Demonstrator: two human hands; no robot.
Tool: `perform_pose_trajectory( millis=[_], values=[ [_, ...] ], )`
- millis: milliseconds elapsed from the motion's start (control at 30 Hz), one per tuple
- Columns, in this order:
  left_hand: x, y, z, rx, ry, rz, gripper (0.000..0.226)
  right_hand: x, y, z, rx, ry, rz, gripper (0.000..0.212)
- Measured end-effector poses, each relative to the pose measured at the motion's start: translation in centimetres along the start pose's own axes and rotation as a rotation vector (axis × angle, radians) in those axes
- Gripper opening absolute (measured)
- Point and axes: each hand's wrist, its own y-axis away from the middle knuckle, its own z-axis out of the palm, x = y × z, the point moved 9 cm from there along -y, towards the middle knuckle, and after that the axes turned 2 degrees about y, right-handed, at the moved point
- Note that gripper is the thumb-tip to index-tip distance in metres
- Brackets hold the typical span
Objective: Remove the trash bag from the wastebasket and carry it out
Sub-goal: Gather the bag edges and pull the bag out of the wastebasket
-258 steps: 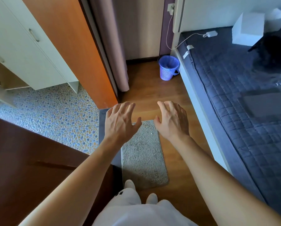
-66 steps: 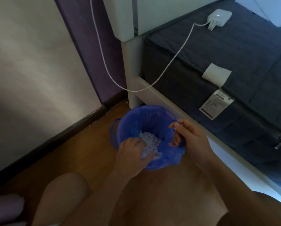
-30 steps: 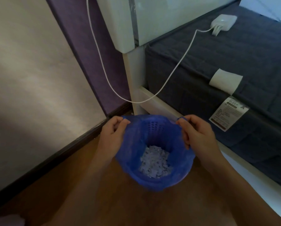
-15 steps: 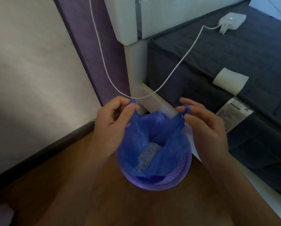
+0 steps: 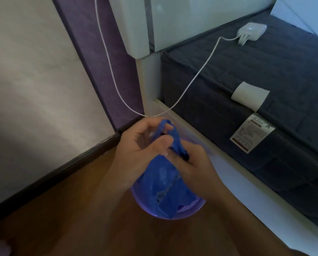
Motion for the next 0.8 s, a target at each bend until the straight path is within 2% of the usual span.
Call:
perform_pose_trajectory(
  millis=[67,100,133,200,267,333,400,467,600,733,800],
  values=[
    [-1.5,0.3,0.1,-0.135,-0.018,-0.073,0.069,-0.3,-0.1,-0.8,0.042,-0.137,-0.003,0.029],
    [-2.7,0.8,0.9,-0.229,-0.058,-0.157,0.082,-0.7,-0.1,-1.2,0.059,-0.213,-0.013,0.025],
    [-4.1,1.5,1.9,-0.313,-0.123,-0.248,0.085,-0.8,-0.1,-1.6,0.069,-0.268,-0.018,0.019],
    [-7.1,2.6,3.3,-0.422,-0.238,-0.369,0.066,-0.6,-0.2,-2.3,0.094,-0.302,-0.008,0.011],
    [-9.0,2.7,3.2,-0.439,-0.316,-0.372,0.037,0.0,-0.1,-3.0,0.118,-0.305,0.006,0.005],
    [-9.6,1.8,2.2,-0.306,-0.338,-0.297,0.028,1.0,-0.1,-3.8,0.128,-0.306,0.047,0.011],
    [-10.3,1.3,-0.9,0.052,-0.164,-0.338,0.013,1.8,0.2,-4.2,0.121,-0.294,0.105,0.021],
    [-11.4,1.9,-3.1,0.364,0.139,-0.392,0.020,2.7,0.7,-5.4,0.175,-0.268,0.137,0.031],
    [-13.0,1.7,-5.1,0.554,0.599,-0.408,0.042,4.0,1.9,-8.0,0.301,-0.272,0.189,0.052],
    [-14.2,2.2,-6.2,0.686,0.676,-0.452,0.036,4.7,2.8,-9.5,0.343,-0.246,0.166,0.043],
    [-14.4,2.4,-6.5,0.721,0.696,-0.485,0.036,5.3,2.9,-9.7,0.349,-0.187,0.177,0.047]
  ],
)
